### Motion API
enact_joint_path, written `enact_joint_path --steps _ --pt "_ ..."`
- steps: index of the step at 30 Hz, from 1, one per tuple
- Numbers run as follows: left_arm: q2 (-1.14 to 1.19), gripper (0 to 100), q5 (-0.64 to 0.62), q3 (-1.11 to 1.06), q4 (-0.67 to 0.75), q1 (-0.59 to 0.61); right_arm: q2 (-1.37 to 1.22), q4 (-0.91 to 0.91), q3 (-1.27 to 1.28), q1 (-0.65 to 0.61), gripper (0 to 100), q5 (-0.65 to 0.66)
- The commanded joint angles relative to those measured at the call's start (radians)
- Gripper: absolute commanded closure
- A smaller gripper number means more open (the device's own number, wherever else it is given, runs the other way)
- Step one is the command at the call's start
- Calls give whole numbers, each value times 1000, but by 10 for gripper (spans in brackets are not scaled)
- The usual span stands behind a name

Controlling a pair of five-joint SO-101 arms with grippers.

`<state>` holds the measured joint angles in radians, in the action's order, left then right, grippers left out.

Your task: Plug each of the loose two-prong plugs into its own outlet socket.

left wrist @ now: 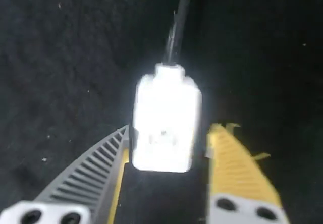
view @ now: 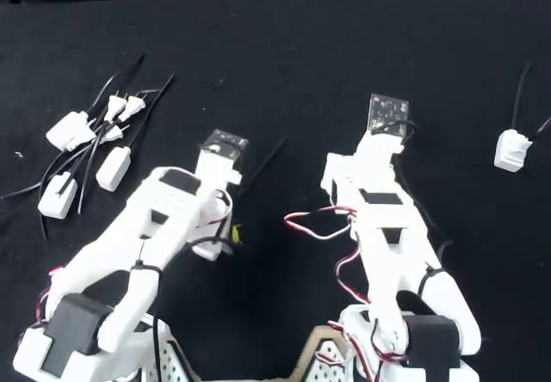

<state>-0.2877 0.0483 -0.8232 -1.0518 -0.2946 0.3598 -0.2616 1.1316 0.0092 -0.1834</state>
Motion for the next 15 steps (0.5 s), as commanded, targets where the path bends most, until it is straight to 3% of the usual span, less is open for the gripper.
enact_joint_path --steps 1,9,15 --pt "-6 720 -5 111 -72 35 44 25 -19 14 878 0" --pt "6 736 44 188 -115 271 44 25 -19 12 878 0" --pt "5 736 109 91 -58 265 44 25 -18 -15 878 3"
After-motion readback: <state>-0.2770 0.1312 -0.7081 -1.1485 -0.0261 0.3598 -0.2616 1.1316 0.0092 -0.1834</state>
